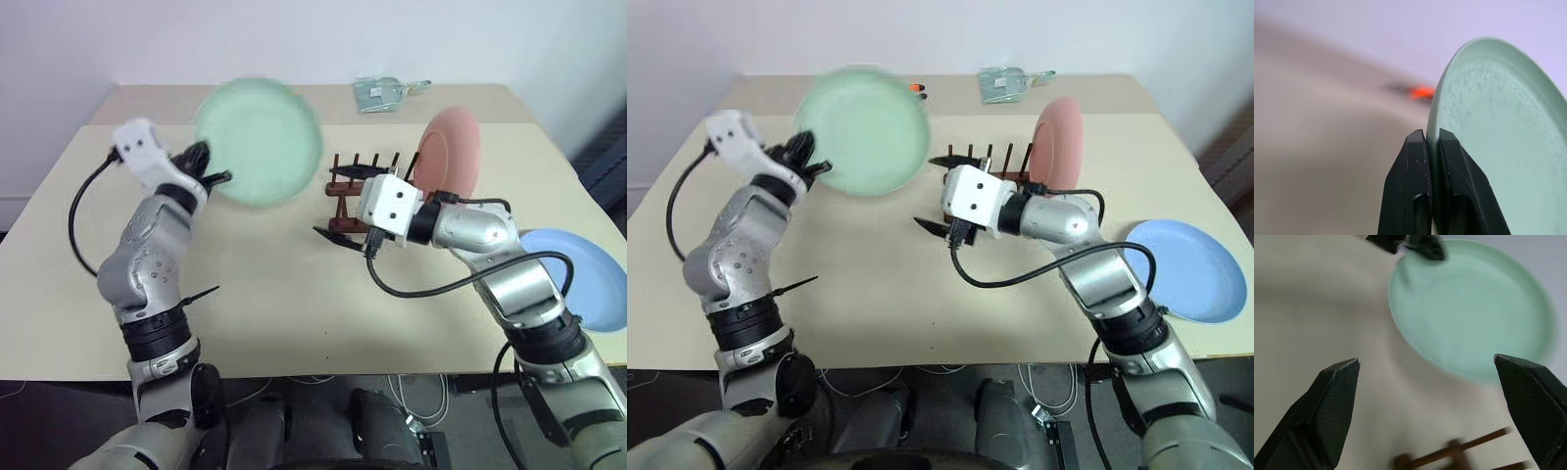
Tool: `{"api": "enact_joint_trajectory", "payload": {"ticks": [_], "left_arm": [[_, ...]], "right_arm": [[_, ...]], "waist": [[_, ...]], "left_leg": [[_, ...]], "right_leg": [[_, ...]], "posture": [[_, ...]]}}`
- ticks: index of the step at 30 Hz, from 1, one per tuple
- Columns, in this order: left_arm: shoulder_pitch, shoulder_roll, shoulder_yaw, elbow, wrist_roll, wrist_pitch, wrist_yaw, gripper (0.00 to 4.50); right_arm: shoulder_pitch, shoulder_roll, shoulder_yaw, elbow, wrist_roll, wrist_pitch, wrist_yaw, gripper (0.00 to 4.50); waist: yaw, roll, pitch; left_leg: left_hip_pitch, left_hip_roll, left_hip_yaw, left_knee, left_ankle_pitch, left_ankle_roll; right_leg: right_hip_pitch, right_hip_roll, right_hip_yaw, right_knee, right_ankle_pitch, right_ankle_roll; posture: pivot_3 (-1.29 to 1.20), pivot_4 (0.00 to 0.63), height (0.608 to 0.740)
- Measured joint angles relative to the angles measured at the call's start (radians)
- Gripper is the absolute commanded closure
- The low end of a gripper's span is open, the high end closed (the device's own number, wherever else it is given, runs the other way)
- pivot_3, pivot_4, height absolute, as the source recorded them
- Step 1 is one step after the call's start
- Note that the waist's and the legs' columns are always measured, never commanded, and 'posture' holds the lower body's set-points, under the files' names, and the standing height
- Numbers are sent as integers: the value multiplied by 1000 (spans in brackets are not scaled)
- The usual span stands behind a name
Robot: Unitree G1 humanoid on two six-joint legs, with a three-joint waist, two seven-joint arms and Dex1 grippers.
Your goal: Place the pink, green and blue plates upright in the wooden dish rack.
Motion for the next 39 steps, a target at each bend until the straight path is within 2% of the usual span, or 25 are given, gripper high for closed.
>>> {"api": "enact_joint_trajectory", "payload": {"ticks": [3, 5, 7, 12, 13, 15, 17, 19, 21, 23, 25, 28, 31, 35, 39], "left_arm": [[-21, -4, -57, -13, -11, 21, -2, 4490], [-40, -14, -91, -27, -24, 35, 1, 4500], [-61, -21, -117, -46, -36, 53, 6, 4500], [-67, -21, -114, -50, -53, 84, 31, 4500], [-67, -21, -104, -50, -60, 89, 35, 4164], [-71, -37, -67, -45, -98, 87, 51, 3451], [-101, -78, 10, -17, -151, 61, 101, 2416], [-145, -76, 99, 18, -175, 4, 156, 1405], [-153, -27, 141, 38, -170, -50, 176, 1405], [-111, 60, 110, 45, -114, -97, 136, 1405], [-1, 192, -3, 36, -35, -151, 18, 1405], [159, 252, -148, 17, -10, -171, -164, 1405], [299, 299, -309, -21, -21, -166, -346, 1405], [380, 341, -452, -122, -53, -143, -510, 1405], [394, 345, -503, -179, -74, -125, -563, 1405]], "right_arm": [[-66, 2, 47, 117, -130, -114, -23, 0], [-91, 1, 74, 193, -206, -184, -35, 555], [-92, 4, 91, 247, -252, -232, -39, 1354], [-91, 9, 79, 271, -275, -280, -45, 3960], [-89, 10, 79, 271, -284, -290, -45, 4465], [-78, 16, 80, 257, -296, -316, -45, 4500], [-65, 22, 72, 259, -300, -312, -57, 4500], [-47, 38, 39, 257, -287, -297, -71, 4500], [-27, 51, -15, 241, -244, -261, -76, 4500], [-10, 90, -91, 194, -135, -168, -73, 4500], [12, 160, -215, 97, 77, 22, -75, 4500], [8, 223, -400, -3, 416, 325, -125, 4500], [0, 243, -518, -34, 654, 526, -196, 4500], [-21, 255, -613, -10, 808, 664, -320, 4500], [-23, 253, -635, 20, 850, 705, -389, 4500]], "waist": [[-11, 0, 0], [-11, 0, 0], [-10, 0, 0], [-14, 0, 1], [-14, 0, 1], [-12, 0, 1], [-9, -1, 1], [-9, -2, 1], [-11, -1, 1], [-13, -1, 1], [-13, 0, 1], [-4, 0, 1], [-3, 1, 2], [-11, 5, 3], [-14, 7, 3]], "left_leg": [[0, 0, 0, 0, 0, 0], [0, 0, 0, 0, 0, 0], [-1, 0, -1, 0, 0, 0], [-1, 0, -1, 0, 1, 0], [-1, 0, -1, 0, 1, 0], [-1, 0, -1, 0, 1, 0], [-1, 0, -1, 1, 1, -1], [-1, 0, -2, 0, 1, -1], [-1, 0, -1, 0, 1, -2], [-1, 0, -1, -1, 3, -4], [0, 0, -1, -2, 3, -4], [-1, 0, -3, 0, 0, 0], [-1, 0, -3, -1, 0, 1], [-1, 1, -2, -2, 0, 1], [-1, 1, -1, -2, 0, 1]], "right_leg": [[0, 0, 0, 0, 0, 0], [0, 0, 0, 0, 0, 0], [0, 0, 0, -1, 0, 0], [0, 1, 0, 0, 0, 0], [0, 1, 0, 0, 0, 0], [0, 1, 0, 0, 0, 0], [0, 1, 0, -1, 0, 0], [0, 1, 0, -1, 0, 0], [0, 1, 0, -1, 0, 0], [-1, 1, 1, 0, 0, 0], [-1, 2, 1, 0, 0, -1], [1, 1, 2, -1, 0, -2], [0, 1, 2, -1, -1, -6], [-1, 1, 2, -1, -1, -6], [-2, 1, 2, -1, -1, -5]], "posture": [[0, 150, 740], [0, 150, 740], [0, 150, 740], [0, 150, 740], [0, 150, 740], [0, 150, 740], [0, 150, 740], [0, 150, 740], [0, 150, 740], [0, 150, 740], [0, 150, 740], [0, 150, 740], [0, 150, 740], [0, 150, 740], [0, 150, 740]]}}
